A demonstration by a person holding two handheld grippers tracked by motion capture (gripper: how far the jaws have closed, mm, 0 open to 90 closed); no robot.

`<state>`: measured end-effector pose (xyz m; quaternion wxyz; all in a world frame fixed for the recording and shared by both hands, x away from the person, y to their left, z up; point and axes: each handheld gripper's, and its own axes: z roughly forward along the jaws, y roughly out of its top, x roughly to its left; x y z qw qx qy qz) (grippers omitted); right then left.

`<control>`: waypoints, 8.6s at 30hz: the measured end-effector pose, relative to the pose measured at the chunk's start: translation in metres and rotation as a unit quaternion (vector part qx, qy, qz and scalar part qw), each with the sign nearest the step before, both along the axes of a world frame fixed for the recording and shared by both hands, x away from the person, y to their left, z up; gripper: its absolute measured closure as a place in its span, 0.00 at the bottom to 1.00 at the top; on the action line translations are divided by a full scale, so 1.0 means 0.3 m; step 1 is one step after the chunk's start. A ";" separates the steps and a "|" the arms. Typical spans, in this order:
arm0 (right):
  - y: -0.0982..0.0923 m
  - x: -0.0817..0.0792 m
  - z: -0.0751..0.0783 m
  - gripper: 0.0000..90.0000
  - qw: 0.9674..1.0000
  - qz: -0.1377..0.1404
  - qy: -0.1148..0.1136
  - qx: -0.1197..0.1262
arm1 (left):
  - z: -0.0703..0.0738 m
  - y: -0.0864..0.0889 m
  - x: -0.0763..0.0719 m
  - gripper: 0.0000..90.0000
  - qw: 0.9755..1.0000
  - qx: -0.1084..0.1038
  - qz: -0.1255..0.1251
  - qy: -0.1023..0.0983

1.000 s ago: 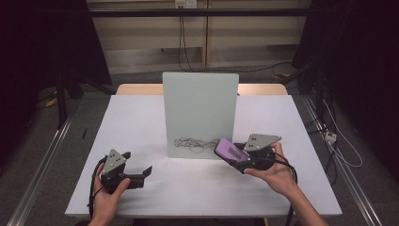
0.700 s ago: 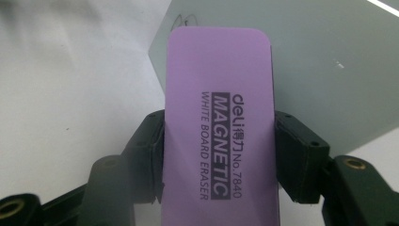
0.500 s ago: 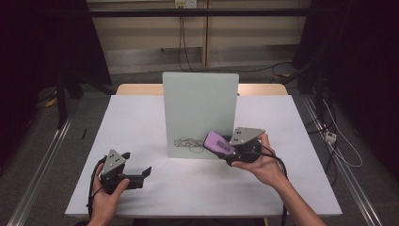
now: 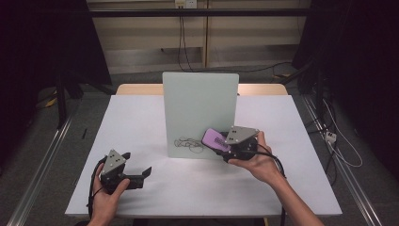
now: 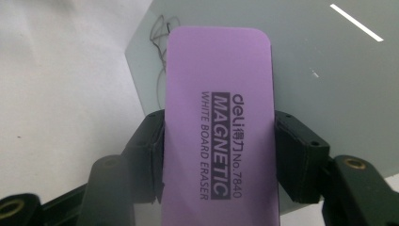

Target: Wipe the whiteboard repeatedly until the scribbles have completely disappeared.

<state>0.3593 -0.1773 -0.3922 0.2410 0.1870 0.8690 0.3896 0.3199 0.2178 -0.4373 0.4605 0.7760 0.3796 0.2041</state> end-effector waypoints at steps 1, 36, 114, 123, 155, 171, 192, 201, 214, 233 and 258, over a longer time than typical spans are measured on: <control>0.001 0.002 -0.003 0.46 1.000 -0.001 -0.002 -0.001 | 0.000 0.000 0.000 0.05 1.000 0.000 0.000 0.000; 0.086 -0.021 -0.100 0.46 0.999 0.020 -0.018 -0.041 | -0.003 -0.003 0.002 0.05 1.000 0.003 -0.004 0.004; 0.154 -0.013 -0.133 0.46 0.999 0.027 -0.023 -0.022 | -0.002 -0.006 0.002 0.05 1.000 0.005 -0.005 0.006; 0.187 -0.005 -0.135 0.46 0.999 0.034 -0.020 -0.021 | -0.001 -0.003 0.002 0.05 1.000 0.006 -0.003 0.006; 0.337 0.025 -0.128 0.46 0.998 0.048 -0.017 -0.024 | 0.004 0.006 -0.002 0.05 1.000 0.003 -0.005 0.001; 0.247 0.036 -0.028 0.46 0.999 0.005 -0.049 0.001 | 0.001 0.005 0.002 0.05 1.000 0.005 -0.006 0.003; 0.202 0.005 -0.095 0.46 0.999 0.019 -0.043 -0.012 | 0.000 0.007 0.001 0.05 1.000 0.001 -0.004 0.005; 0.079 -0.046 -0.161 0.46 0.999 0.015 -0.050 -0.010 | -0.001 0.002 0.002 0.05 1.000 0.003 -0.004 0.008; 0.055 -0.046 -0.165 0.46 0.999 0.011 -0.038 -0.003 | -0.003 -0.004 0.006 0.05 1.000 0.007 -0.006 0.007; 0.277 0.021 -0.149 0.46 0.998 0.056 -0.026 0.008 | -0.002 0.004 0.006 0.05 1.000 0.002 -0.005 0.008; 0.453 0.058 -0.173 0.46 0.996 0.088 -0.006 0.017 | 0.000 0.008 0.003 0.05 1.000 0.001 -0.007 0.009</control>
